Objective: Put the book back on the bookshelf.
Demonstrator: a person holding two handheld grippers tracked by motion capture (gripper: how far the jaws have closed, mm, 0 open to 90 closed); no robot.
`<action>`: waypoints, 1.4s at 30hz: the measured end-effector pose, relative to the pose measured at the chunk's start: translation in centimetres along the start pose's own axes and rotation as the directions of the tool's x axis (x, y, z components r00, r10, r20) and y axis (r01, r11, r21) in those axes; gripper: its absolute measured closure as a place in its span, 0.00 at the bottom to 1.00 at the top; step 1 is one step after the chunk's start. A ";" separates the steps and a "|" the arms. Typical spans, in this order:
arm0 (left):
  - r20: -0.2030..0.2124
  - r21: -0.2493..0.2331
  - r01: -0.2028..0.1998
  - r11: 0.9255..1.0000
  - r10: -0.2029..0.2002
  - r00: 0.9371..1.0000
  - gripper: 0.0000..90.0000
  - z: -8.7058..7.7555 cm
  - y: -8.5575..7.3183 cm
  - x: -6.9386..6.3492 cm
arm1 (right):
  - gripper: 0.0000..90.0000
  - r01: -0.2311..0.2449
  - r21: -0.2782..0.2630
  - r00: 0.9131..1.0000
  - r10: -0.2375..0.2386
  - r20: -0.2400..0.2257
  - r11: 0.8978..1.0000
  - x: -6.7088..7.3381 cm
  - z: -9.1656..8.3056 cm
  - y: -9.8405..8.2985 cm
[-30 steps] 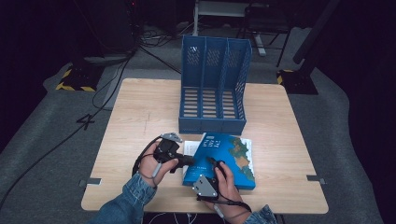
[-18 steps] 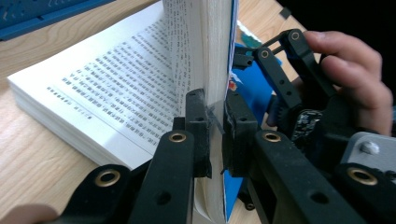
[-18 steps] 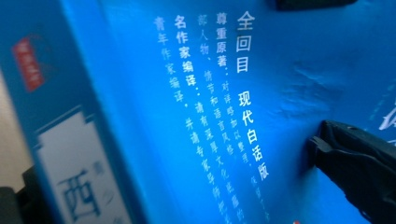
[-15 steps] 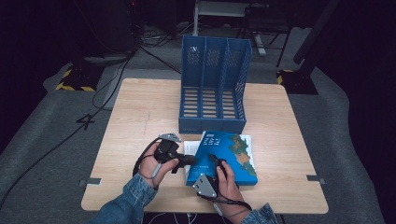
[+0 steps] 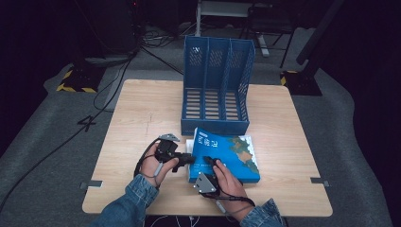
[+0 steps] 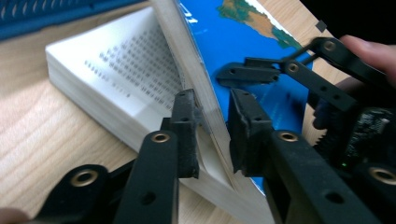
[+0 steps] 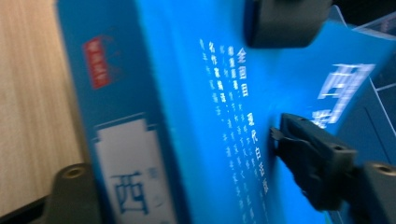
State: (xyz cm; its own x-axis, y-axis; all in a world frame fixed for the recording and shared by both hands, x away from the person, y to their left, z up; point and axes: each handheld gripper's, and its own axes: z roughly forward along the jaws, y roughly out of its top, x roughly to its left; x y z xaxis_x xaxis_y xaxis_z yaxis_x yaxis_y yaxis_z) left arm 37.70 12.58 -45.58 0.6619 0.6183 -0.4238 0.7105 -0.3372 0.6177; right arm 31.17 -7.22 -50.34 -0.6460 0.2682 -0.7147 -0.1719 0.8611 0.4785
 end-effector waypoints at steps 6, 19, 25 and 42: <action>-0.003 -0.106 -0.010 0.994 0.009 1.000 0.54 -0.8 -0.5 0.5 | 0.60 -0.060 -0.013 0.997 0.059 -0.046 0.998 -1.0 -0.5 0.2; -0.207 -0.147 -0.048 0.988 0.016 0.978 0.44 -3.3 -2.5 3.7 | 0.65 -0.195 -0.077 0.974 0.183 -0.134 0.978 -5.0 -1.8 -0.4; -0.344 -0.113 -0.112 0.987 0.067 0.937 0.40 -3.8 -3.3 5.9 | 0.66 -0.252 -0.100 0.955 0.231 -0.186 0.962 -6.9 -2.9 -0.9; -0.411 -0.042 -0.172 0.984 0.140 0.901 0.36 -3.0 -5.2 8.4 | 0.68 -0.469 -0.154 0.868 0.422 -0.261 0.869 -11.7 -6.4 -1.4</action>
State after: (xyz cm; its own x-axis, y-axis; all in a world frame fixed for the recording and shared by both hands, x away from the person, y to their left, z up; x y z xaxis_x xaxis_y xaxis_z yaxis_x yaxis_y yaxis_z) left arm 38.82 21.64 -50.35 0.5973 0.8016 -0.0231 0.5756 -0.4085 0.7084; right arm 34.17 -14.33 -39.36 -0.8276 0.4835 -0.2851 0.0390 0.5562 0.8301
